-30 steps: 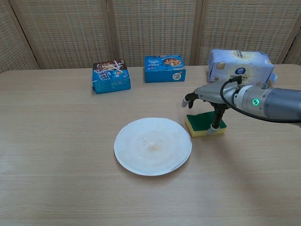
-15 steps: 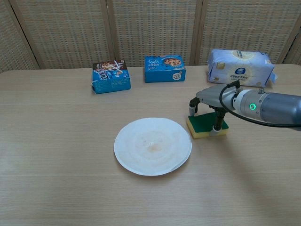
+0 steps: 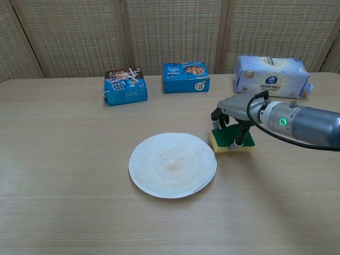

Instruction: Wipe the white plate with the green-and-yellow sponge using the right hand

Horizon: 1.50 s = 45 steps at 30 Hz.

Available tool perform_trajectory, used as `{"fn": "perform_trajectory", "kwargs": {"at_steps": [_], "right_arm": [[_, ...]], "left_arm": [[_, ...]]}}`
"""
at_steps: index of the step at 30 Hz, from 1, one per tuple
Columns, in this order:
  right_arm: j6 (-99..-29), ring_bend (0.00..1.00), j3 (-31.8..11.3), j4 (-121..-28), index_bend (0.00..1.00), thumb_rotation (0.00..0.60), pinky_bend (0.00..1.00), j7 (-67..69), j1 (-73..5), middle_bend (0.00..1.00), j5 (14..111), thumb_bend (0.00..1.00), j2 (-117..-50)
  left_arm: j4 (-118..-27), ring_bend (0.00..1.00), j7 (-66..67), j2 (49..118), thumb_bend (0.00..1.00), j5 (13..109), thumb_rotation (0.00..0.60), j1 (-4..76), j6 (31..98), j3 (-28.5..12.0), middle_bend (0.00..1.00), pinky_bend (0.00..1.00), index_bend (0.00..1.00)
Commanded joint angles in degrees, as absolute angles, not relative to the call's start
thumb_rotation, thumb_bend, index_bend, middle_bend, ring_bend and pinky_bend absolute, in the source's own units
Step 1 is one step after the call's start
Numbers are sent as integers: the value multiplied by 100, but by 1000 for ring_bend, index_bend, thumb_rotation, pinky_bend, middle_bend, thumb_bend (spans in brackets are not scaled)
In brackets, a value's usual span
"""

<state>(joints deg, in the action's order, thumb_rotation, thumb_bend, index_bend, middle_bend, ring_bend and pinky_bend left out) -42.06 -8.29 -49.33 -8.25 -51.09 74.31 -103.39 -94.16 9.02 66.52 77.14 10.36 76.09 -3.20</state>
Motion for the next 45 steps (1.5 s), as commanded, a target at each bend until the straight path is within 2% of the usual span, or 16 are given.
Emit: {"fn": "perform_trajectory", "kwargs": {"at_steps": [1,5,7,11,13,16,22,27,35,45], "right_arm": [[-4497,350,-769,-4991,526,600,552,-668,-5110,500,7732,244,-10260],[-4969,351,-694,-5352,529,600,552,-802,-5171,503,8188,274,-9953],[-5286,357,-631,-5823,537,600,555,-1126,-5251,510,8552,275,-9654],[-5429,366,-558,-6475,546,600,558,-1617,-5362,517,8883,281,-9341],[-5210,366,-527,-7085,546,600,558,-1732,-5616,517,9100,289,-9244],[-4689,366,-664,-7384,546,600,558,-1710,-5841,517,8830,318,-9211],[-3884,366,-887,-7105,546,600,558,-1915,-6338,517,8429,386,-9631],[-3507,366,-959,-6686,547,600,558,-1964,-6615,517,8232,407,-10023],[-3318,367,-845,-5625,573,600,559,-2241,-6812,518,8085,470,-10734],[-3378,386,-468,-5341,598,600,577,-2574,-6724,527,8270,481,-10817]], "left_arm": [[-9404,0,887,6652,0,7700,600,1049,7577,-321,0,0,0],[-9400,0,890,6655,0,7697,600,1069,7538,-316,0,0,0],[-9409,0,889,6650,0,7705,600,1073,7539,-315,0,0,0],[-9413,0,882,6646,0,7701,600,1080,7527,-316,0,0,0],[-9423,0,896,6649,0,7706,600,1105,7481,-308,0,0,0],[-9424,0,926,6653,0,7704,600,1116,7469,-304,0,0,0],[-9395,0,913,6661,0,7645,600,1141,7415,-318,0,0,0],[-9336,0,902,6683,0,7541,600,1183,7311,-343,0,0,0],[-9270,0,852,6693,0,7400,600,1241,7177,-382,0,0,0],[-9230,0,862,6713,0,7328,600,1272,7101,-373,0,0,0]]}}
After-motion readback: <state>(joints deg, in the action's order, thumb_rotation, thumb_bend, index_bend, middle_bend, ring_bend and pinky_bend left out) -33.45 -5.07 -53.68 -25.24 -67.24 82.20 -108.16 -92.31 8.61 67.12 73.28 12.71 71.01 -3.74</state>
